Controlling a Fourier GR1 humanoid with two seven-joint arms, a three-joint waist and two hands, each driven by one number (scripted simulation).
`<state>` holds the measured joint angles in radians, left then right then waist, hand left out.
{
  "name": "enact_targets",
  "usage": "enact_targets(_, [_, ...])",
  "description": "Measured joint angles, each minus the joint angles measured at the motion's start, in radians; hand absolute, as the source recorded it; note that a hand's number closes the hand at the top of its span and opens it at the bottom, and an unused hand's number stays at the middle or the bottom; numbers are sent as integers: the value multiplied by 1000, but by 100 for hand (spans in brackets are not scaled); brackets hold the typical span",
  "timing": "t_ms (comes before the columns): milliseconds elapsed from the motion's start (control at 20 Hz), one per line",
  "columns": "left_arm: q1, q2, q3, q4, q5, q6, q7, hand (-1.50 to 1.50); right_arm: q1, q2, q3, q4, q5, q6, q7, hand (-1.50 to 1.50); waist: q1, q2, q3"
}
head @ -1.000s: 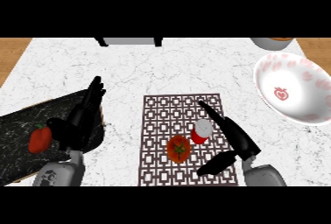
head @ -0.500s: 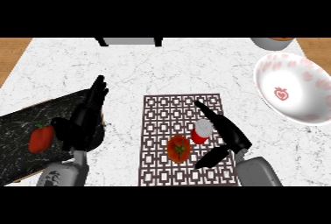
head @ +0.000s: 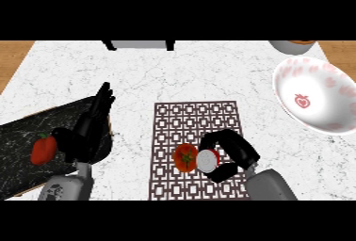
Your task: Pick the can from the placemat and place it in the bowl
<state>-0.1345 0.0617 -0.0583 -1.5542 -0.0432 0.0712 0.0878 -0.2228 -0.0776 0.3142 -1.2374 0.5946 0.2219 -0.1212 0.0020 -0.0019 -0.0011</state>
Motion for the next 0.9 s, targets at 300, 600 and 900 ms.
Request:
enact_targets(300, [-5, 5, 16, -3, -5, -8, 10, 0, 64, 35, 15, -70, 0, -1, -8, 150, -2, 1, 1])
enact_targets(600, [-14, 1, 14, -16, -6, -4, 34, 0, 26, 67, -92, -119, -75, -259, 160, 150, -4, 1, 1])
enact_targets(900, [-2, -8, 4, -28, -14, 2, 37, 0, -23, 75, -59, -233, -68, -542, 255, 150, -1, -1, 1])
